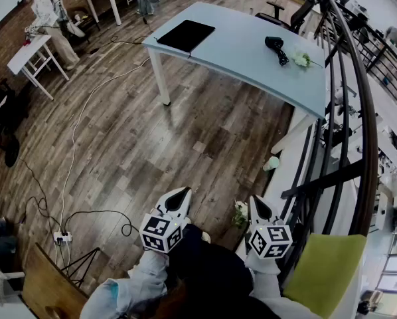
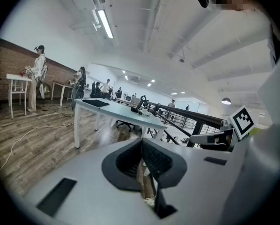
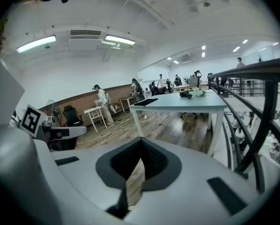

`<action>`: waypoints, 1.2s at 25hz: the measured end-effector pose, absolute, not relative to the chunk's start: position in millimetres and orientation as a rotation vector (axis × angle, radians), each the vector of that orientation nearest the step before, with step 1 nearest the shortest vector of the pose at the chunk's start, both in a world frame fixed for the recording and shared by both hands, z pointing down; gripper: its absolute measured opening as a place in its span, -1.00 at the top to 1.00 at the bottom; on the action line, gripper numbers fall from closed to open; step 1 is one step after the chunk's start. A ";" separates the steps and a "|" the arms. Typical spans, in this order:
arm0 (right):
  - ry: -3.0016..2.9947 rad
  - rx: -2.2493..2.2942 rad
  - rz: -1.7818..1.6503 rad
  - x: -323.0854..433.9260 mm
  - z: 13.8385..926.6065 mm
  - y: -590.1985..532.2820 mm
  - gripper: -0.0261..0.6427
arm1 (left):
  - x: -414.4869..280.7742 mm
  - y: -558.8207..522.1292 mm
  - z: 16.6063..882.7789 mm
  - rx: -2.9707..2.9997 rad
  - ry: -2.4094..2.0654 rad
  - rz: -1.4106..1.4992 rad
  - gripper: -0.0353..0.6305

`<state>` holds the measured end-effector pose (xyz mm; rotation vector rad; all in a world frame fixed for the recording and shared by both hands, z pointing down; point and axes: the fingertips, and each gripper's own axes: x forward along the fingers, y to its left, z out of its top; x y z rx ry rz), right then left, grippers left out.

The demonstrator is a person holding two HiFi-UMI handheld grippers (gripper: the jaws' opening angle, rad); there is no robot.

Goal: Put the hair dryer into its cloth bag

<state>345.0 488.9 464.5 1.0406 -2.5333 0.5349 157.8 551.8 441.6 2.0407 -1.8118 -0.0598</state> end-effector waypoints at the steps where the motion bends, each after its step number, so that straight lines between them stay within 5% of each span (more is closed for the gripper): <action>1: -2.541 1.033 0.524 346.5 463.7 489.6 0.90 | 160.2 553.4 438.9 2.047 -1.822 -0.066 0.84; 30: -2.602 0.953 0.512 317.0 466.2 464.2 0.90 | 120.3 567.5 443.1 1.867 -2.025 -0.146 0.84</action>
